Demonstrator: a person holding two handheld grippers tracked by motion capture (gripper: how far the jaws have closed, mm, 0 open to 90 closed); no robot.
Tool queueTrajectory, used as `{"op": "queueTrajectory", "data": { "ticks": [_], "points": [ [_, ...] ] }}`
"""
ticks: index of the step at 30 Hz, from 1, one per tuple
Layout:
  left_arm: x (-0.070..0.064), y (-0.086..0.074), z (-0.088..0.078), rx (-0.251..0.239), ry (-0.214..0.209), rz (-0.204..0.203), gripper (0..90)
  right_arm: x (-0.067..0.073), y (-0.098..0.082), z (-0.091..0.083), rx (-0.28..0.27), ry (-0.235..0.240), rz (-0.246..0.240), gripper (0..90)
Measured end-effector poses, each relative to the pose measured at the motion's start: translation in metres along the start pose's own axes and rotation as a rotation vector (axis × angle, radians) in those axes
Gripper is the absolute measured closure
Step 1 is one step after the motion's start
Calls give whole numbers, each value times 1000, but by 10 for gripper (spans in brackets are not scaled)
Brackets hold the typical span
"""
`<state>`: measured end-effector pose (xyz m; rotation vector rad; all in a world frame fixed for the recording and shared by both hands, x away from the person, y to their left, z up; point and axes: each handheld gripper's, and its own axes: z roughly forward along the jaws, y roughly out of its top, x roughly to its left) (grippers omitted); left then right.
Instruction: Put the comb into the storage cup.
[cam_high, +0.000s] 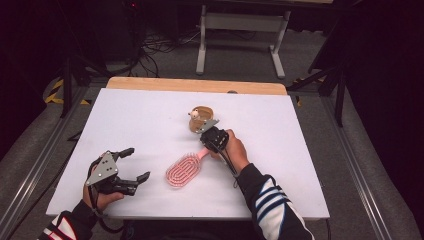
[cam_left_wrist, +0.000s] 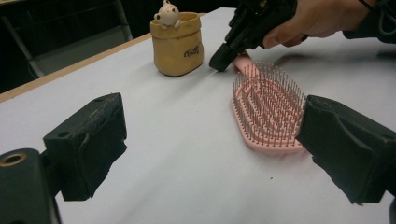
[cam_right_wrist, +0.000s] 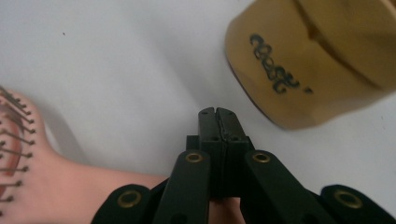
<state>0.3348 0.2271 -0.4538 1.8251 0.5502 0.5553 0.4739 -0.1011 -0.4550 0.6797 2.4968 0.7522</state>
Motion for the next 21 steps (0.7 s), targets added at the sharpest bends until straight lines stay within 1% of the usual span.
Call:
{"op": "queueTrajectory", "data": {
  "ticks": [2, 7, 8, 11, 12, 15, 16, 19, 20, 21],
  "points": [
    [1, 0, 0, -1, 5, 1, 88, -2, -6, -3, -5, 5, 18, 900],
    [0, 0, 0, 5, 9, 0, 88, -1, -20, -15, -4, -13, 21, 900],
    [1, 0, 0, 3, 4, 1, 88, -1, -23, -17, -8, -11, 30, 900],
    [1, 0, -1, 1, 5, 2, 84, -1, -29, -22, -10, -8, 33, 900],
    [1, 0, -1, -3, 4, -4, 84, -1, -29, -22, -10, -8, 33, 900],
    [2, 0, -2, 0, 11, -3, 83, -1, -38, -30, -9, 14, 50, 900],
    [2, 0, -2, -2, 8, -3, 83, 1, -45, -35, -16, 29, 63, 900],
    [2, 0, -2, -1, 5, -1, 79, 3, -51, -40, -24, 36, 59, 900],
    [2, 0, -2, -1, 5, -2, 78, 7, -57, -47, -30, 41, 34, 900],
    [2, 1, -2, -3, 4, 0, 78, 8, -59, -49, -35, 46, 25, 900]
  ]
}}
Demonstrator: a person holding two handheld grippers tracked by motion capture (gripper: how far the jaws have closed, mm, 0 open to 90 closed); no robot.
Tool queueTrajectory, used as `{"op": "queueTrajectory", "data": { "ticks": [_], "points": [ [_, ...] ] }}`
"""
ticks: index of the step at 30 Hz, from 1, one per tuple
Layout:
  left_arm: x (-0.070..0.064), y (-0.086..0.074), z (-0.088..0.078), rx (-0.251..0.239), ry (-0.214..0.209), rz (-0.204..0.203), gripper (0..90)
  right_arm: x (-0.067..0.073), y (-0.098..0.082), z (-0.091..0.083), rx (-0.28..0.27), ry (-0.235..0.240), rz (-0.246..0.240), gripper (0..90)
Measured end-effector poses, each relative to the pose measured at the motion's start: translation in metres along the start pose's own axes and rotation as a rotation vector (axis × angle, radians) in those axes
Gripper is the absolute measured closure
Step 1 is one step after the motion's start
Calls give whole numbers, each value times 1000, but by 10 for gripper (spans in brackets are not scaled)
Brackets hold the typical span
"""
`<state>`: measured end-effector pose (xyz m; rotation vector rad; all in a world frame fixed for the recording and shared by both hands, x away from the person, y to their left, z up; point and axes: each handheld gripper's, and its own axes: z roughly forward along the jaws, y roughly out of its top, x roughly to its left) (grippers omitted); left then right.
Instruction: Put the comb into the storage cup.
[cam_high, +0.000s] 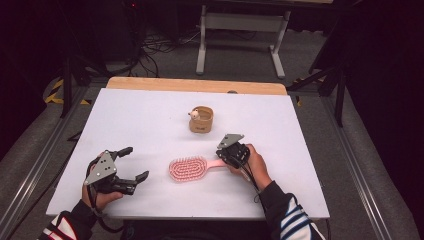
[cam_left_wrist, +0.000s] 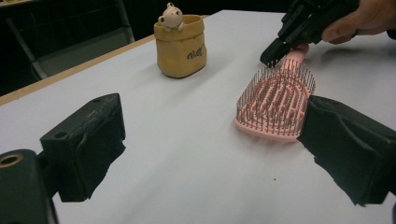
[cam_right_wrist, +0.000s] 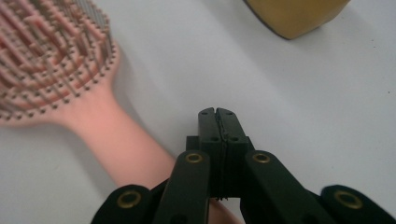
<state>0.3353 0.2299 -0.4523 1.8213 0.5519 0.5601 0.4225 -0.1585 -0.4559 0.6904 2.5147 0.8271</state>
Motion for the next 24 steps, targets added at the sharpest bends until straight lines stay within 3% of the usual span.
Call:
{"op": "queueTrajectory", "data": {
  "ticks": [10, 24],
  "points": [
    [-3, 1, -1, 3, -2, 9, 78, 18, -20, -22, -8, 59, -1, 900],
    [-5, 2, 0, 10, -5, 21, 78, 29, -37, -39, -10, 79, 15, 900]
  ]
}}
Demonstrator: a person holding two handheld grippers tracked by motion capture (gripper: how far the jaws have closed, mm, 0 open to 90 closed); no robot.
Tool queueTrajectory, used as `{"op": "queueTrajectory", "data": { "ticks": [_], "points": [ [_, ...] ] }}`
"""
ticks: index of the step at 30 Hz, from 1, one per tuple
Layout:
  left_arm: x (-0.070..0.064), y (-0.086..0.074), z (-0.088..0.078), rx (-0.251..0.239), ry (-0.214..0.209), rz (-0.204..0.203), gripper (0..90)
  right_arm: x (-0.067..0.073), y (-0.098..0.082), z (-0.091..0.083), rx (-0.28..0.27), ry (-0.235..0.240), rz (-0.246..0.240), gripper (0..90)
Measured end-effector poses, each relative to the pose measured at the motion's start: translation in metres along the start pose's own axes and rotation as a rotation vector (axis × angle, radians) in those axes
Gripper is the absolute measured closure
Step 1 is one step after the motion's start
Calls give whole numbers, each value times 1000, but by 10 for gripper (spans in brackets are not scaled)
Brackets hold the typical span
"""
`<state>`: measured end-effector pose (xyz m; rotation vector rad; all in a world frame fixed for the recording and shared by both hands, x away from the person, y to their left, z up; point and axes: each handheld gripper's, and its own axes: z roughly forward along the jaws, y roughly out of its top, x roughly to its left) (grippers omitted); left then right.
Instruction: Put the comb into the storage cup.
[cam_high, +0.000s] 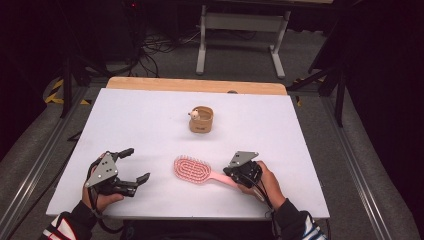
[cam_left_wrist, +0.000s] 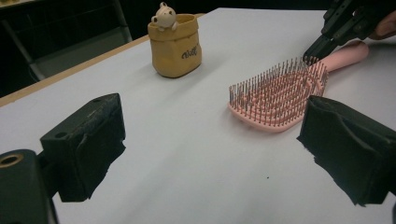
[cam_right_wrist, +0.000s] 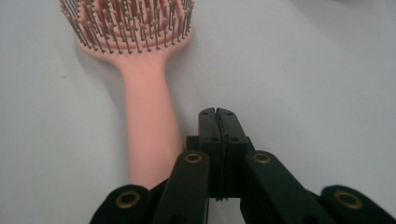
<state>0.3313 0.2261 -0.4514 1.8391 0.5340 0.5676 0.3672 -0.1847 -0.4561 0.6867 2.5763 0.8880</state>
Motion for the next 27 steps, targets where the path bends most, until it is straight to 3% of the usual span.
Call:
{"op": "queueTrajectory", "data": {
  "ticks": [7, 14, 16, 17, 20, 22, 24, 27],
  "points": [
    [0, 0, 0, -1, -3, 0, 78, 2, -3, -3, 0, 10, -6, 891],
    [-1, 0, 1, 8, -6, 4, 78, -3, 3, -13, -32, -10, 12, 720],
    [-2, 0, 1, 12, -7, 11, 83, -5, 7, -21, -70, -8, 33, 598],
    [-2, 0, 1, 12, -9, 10, 83, -7, 7, -22, -61, -10, 35, 559],
    [-2, 0, 1, 16, -6, 10, 82, -9, 9, -23, -62, -19, 51, 493],
    [-1, 0, 1, 14, -1, 7, 82, -10, 14, -23, -38, -10, 71, 296],
    [-1, 0, 1, 14, -1, 5, 82, -10, 17, -22, -38, -15, 76, 279],
    [0, -1, 2, 17, -4, 4, 81, -7, 26, -18, -7, 6, 69, 166]
  ]
}}
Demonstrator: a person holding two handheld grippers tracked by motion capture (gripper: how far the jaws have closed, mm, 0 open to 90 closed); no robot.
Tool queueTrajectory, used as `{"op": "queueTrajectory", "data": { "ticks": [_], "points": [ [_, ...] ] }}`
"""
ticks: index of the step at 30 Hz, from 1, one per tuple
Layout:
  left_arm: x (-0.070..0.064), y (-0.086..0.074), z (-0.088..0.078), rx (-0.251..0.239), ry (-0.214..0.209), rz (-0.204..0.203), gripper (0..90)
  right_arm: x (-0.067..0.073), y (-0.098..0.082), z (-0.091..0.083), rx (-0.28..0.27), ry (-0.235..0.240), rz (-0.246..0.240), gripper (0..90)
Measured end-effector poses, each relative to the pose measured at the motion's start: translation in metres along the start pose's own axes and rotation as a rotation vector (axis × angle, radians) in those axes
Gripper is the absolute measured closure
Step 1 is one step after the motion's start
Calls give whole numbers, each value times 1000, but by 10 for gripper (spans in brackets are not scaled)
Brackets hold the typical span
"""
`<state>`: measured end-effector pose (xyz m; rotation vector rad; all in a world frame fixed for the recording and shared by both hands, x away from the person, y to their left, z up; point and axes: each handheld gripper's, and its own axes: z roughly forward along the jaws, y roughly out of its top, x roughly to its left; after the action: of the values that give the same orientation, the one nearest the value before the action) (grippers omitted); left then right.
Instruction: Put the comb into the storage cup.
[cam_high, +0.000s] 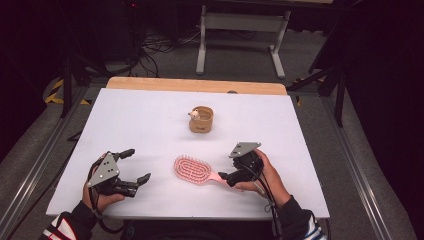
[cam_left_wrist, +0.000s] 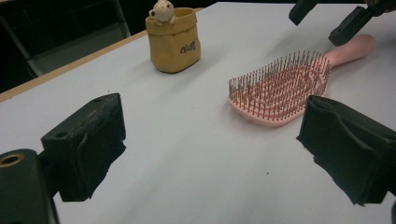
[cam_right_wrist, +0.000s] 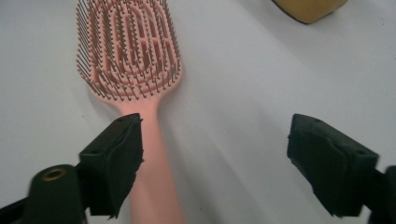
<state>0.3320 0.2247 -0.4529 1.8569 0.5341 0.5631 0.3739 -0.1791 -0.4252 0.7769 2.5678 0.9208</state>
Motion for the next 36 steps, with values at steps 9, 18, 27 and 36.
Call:
{"op": "queueTrajectory", "data": {
  "ticks": [9, 18, 27, 36],
  "points": [
    [0, 0, 1, 9, -18, 2, 75, 10, 17, 18, 89, 77, -42, 72],
    [-1, 0, 0, 13, -19, 9, 75, 16, 22, 43, 266, 97, -71, 150],
    [-1, 0, 0, 18, -20, 10, 76, 13, 24, 43, 260, 133, -83, 361],
    [-1, -1, 3, 26, -25, 6, 76, 23, 24, 39, 232, 180, -144, 667]
  ]
}}
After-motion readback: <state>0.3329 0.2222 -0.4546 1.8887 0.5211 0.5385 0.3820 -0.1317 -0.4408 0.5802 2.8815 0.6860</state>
